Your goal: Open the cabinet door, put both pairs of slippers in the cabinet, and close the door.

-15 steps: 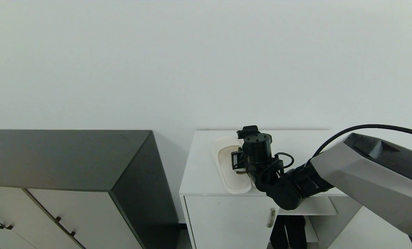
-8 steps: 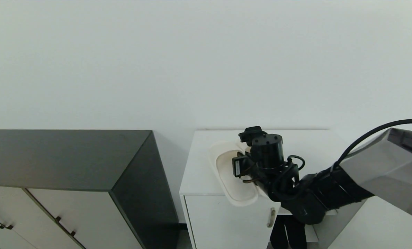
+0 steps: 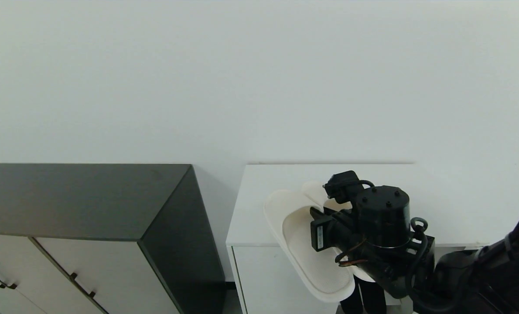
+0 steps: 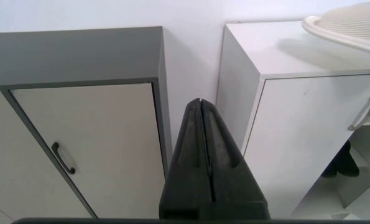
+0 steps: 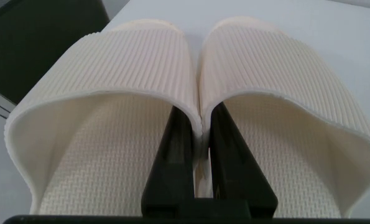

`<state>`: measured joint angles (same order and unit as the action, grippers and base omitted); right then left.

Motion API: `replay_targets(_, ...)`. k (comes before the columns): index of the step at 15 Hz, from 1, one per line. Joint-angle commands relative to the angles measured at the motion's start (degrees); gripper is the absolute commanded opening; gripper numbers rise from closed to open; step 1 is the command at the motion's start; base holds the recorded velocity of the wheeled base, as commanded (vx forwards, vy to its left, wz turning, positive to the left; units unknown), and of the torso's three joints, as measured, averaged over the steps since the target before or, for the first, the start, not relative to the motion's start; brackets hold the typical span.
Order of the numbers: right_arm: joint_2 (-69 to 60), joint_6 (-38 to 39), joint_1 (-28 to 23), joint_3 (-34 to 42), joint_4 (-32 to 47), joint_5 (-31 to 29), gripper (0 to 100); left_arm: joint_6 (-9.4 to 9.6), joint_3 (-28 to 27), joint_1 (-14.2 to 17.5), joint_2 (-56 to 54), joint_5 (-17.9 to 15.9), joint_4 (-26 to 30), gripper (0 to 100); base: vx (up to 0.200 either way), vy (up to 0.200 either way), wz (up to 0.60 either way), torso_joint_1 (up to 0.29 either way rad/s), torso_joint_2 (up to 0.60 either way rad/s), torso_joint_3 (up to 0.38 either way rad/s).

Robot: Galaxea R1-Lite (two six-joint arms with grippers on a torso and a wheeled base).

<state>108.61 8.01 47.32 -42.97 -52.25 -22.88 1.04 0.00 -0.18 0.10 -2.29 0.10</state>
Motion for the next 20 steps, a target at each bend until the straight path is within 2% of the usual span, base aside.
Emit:
replay_targets(1,-0.59,-0.01,0.22,0.34,-0.05,-0.15,0,0.02,0.0,0.01,-0.01,0.01,-0.01,0,0.0,0.0,0.0,0.0,0.0,0.0)
replay_targets(4,-0.06,-0.01,0.22,0.34,-0.05,-0.32,0,0.02,0.0,0.01,-0.01,-0.08,-0.01,0,0.0,0.0,0.0,0.0,0.0,0.0)
replay_targets(20,0.64,0.16,0.22,0.08,-0.05,-0.59,0,0.02,0.0,0.01,-0.01,-0.17,-0.01,0,-0.2,0.0,0.0,0.001,0.0,0.004)
